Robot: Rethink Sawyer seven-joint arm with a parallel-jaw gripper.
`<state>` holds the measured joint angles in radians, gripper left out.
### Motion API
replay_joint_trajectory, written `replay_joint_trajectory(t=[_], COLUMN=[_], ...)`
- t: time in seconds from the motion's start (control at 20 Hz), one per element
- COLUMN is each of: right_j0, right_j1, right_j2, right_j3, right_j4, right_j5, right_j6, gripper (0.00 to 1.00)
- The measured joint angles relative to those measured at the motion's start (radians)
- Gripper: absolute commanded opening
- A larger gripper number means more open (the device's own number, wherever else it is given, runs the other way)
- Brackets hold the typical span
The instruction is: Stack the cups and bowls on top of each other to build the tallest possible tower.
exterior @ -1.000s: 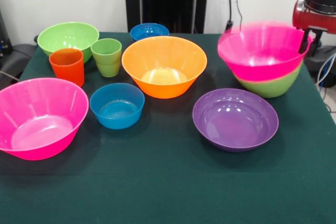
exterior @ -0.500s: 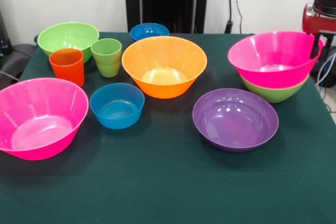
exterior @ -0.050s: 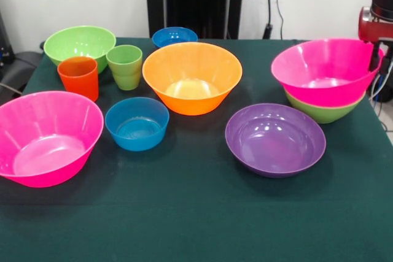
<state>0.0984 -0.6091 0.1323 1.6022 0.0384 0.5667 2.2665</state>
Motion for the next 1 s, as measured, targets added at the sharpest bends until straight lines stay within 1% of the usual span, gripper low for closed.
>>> replay_joint_trajectory(t=[0.3, 0.35, 0.5, 0.9, 1.0], right_j0=[-0.026, -0.029, -0.028, -0.027, -0.027], right_j1=[-0.003, -0.005, -0.006, -0.009, -0.009], right_j2=[0.031, 0.035, 0.035, 0.035, 0.035], right_j3=[0.0, 0.0, 0.0, 0.0, 0.0], right_j4=[-0.005, -0.007, -0.016, -0.07, -0.074], right_j5=[-0.002, -0.004, -0.006, -0.006, -0.006], right_j6=[0.0, 0.0, 0.0, 0.0, 0.0], gripper=[0.0, 1.0, 1.0, 1.0, 1.0])
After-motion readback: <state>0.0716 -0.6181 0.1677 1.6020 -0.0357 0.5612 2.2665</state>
